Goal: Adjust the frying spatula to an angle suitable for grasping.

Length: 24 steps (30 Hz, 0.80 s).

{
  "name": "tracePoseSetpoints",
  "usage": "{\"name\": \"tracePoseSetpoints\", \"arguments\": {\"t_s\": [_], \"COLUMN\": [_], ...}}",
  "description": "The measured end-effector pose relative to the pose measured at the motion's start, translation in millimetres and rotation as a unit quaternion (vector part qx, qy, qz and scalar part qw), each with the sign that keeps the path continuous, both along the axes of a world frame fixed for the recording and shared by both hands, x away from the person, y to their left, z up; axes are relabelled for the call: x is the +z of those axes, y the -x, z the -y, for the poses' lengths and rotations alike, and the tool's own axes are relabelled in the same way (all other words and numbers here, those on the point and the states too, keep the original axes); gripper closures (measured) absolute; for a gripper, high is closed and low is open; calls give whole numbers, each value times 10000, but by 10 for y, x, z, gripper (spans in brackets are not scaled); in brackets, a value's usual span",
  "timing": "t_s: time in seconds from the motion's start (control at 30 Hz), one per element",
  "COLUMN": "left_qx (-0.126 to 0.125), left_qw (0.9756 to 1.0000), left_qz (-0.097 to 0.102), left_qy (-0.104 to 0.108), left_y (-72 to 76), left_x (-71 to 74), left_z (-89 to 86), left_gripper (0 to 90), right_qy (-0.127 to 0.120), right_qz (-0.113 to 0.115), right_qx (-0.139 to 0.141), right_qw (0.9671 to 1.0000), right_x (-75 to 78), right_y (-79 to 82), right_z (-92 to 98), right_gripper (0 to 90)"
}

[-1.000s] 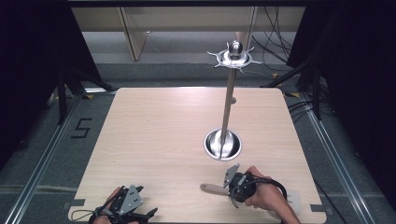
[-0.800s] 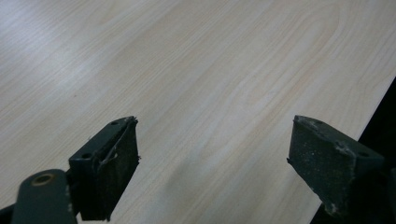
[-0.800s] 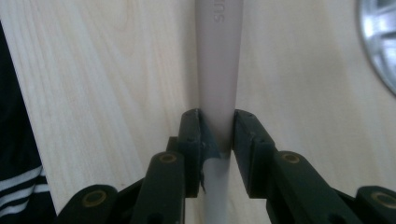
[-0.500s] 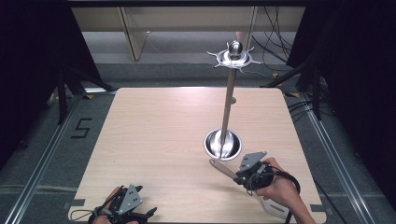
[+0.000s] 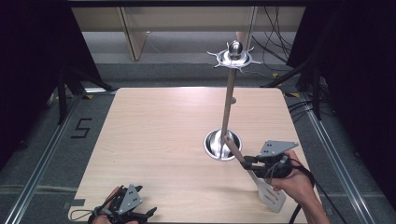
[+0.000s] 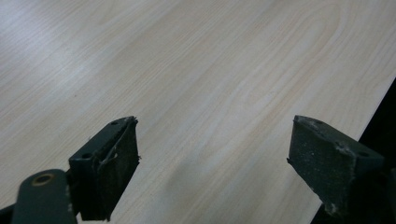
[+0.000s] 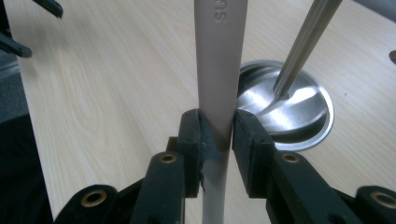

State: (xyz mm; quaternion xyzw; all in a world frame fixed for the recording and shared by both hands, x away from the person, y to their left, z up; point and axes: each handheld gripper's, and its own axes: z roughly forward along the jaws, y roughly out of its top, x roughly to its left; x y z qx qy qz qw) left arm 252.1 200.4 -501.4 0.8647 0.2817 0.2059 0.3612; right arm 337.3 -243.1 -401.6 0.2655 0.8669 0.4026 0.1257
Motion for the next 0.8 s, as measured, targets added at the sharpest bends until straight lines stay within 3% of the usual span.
{"name": "tracePoseSetpoints", "arguments": {"t_s": [0.07, 0.1, 0.33, 0.37, 0.47, 0.7, 0.73, 0.77, 0.8], "left_qx": [6, 10, -20, -35, 20, 24, 24, 33, 29], "left_qw": [10000, 10000, 9999, 9999, 9999, 9999, 9999, 9999, 9999], "left_qz": [-1, 1, -33, -51, -57, -57, -57, -64, -62], "left_qy": [2, -1, -100, -96, 87, 86, 86, 95, 94], "left_y": [-1, -1, -6, -9, -4, -9, -9, -9, -9], "left_x": [-2, -2, 11, 11, -4, -10, -10, -11, -11], "left_z": [-1, -2, -16, -19, -8, -8, -8, -8, -9], "left_gripper": [152, 152, 152, 153, 152, 152, 152, 152, 152], "right_qy": [-59, -206, -373, -481, -618, -900, -975, -1060, -1036], "right_qz": [106, 106, 304, 349, 320, 412, 316, 448, 416], "right_qx": [-47, -180, -68, -97, -107, 16, -35, -32, 45], "right_qw": [9999, 9996, 9988, 9982, 9975, 9951, 9947, 9933, 9937], "right_x": [33, 60, 126, 152, 173, 245, 257, 262, 280], "right_y": [-13, -2, -28, -35, -31, -42, -19, -30, -33], "right_z": [31, 55, 100, 100, 90, 85, 73, 66, 75], "right_gripper": [740, 740, 740, 740, 741, 741, 741, 741, 742]}}
